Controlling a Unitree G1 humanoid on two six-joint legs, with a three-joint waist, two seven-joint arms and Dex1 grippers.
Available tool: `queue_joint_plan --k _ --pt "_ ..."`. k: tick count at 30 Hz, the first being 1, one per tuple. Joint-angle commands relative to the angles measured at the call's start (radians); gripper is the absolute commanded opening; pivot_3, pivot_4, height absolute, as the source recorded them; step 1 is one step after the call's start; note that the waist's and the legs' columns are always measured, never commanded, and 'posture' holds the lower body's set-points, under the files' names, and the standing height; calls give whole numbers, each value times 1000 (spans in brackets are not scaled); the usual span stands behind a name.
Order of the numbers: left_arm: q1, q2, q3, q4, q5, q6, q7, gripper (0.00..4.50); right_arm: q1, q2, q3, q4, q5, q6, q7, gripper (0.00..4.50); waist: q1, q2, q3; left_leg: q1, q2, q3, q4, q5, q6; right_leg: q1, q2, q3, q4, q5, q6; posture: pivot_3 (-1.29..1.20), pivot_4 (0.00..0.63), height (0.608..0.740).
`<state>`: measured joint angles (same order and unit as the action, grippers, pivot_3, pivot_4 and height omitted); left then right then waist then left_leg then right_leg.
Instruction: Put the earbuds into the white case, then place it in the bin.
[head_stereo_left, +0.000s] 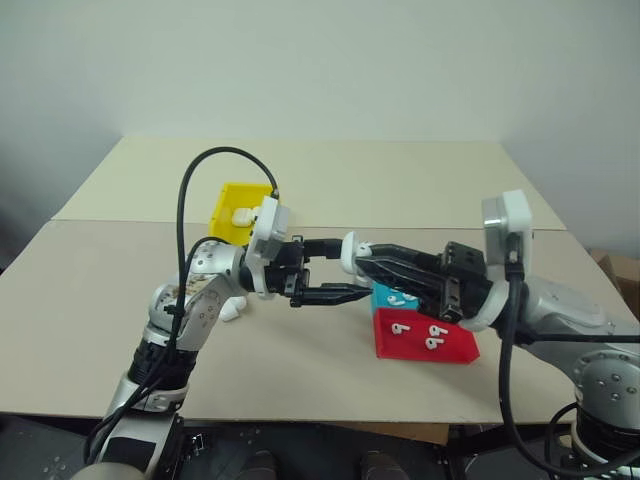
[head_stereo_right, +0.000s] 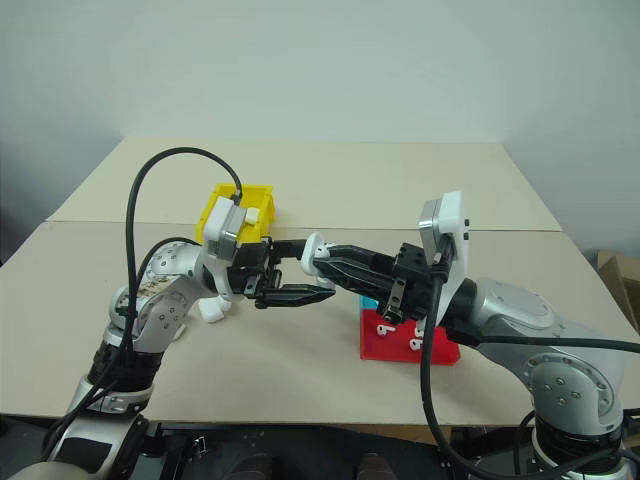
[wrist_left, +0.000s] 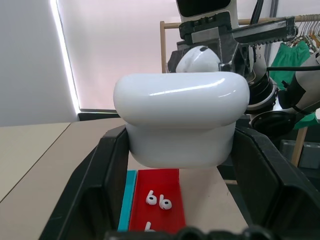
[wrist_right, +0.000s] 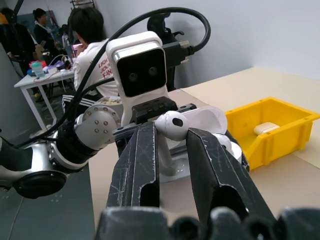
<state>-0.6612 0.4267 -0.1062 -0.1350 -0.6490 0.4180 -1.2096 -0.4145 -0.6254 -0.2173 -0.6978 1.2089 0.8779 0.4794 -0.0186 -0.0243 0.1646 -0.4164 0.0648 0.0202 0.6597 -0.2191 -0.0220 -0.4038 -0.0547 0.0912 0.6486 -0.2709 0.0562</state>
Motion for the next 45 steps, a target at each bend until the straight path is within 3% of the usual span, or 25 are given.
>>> queue_joint_plan --k 1,9,16,17,21,29,32,35,43,45 --pt "-5 3 20 -27 -7 -13 0 2803 10 -19 -4 -26 -7 -43 11 702 1 0 0 0 0 0 0 0 0 0 0 0 0 0 0 0 150 740" --pt "-8 0 21 -21 -4 -15 5 2803 42 -45 9 -32 -24 -73 29 702 2 0 0 0 0 0 0 0 0 0 0 0 0 0 0 0 150 740" --pt "-12 -5 20 -18 1 -17 12 2803 58 -63 20 -44 -32 -92 48 3092 2 0 0 0 0 0 0 0 0 0 0 0 0 0 0 0 150 740" --pt "-12 -6 20 -18 2 -18 12 2803 57 -64 19 -44 -33 -94 47 3225 2 0 0 0 0 0 0 0 0 0 0 0 0 0 0 0 150 740" --pt "-12 -6 22 -18 5 -19 10 2803 54 -76 -5 -43 -20 -97 36 4472 3 0 0 0 0 0 0 0 0 0 0 0 0 0 0 0 150 740" --pt "-8 -15 10 7 32 -32 12 2803 91 -174 -121 -66 84 -99 40 4472 5 0 0 0 0 0 0 0 0 0 0 0 -1 0 0 0 150 740" --pt "-10 -30 -27 29 85 -46 34 2803 44 -226 -132 -32 84 -93 47 3874 5 0 0 0 0 0 0 0 0 0 0 0 0 0 0 0 150 740" --pt "-23 -45 -82 59 176 -75 67 2803 -72 -309 -81 23 15 -67 51 2960 0 0 0 0 -1 0 0 0 0 0 0 1 -1 0 0 0 150 740" --pt "-79 -121 -125 122 279 -112 144 2803 -458 -465 211 149 -194 51 206 291 3 0 0 -1 0 0 0 0 0 -2 0 1 -1 0 0 0 150 740" --pt "-85 -132 -120 122 281 -115 150 2803 -522 -474 290 155 -273 54 261 38 4 0 0 -2 0 1 0 0 0 -2 0 1 -1 0 0 0 150 740"
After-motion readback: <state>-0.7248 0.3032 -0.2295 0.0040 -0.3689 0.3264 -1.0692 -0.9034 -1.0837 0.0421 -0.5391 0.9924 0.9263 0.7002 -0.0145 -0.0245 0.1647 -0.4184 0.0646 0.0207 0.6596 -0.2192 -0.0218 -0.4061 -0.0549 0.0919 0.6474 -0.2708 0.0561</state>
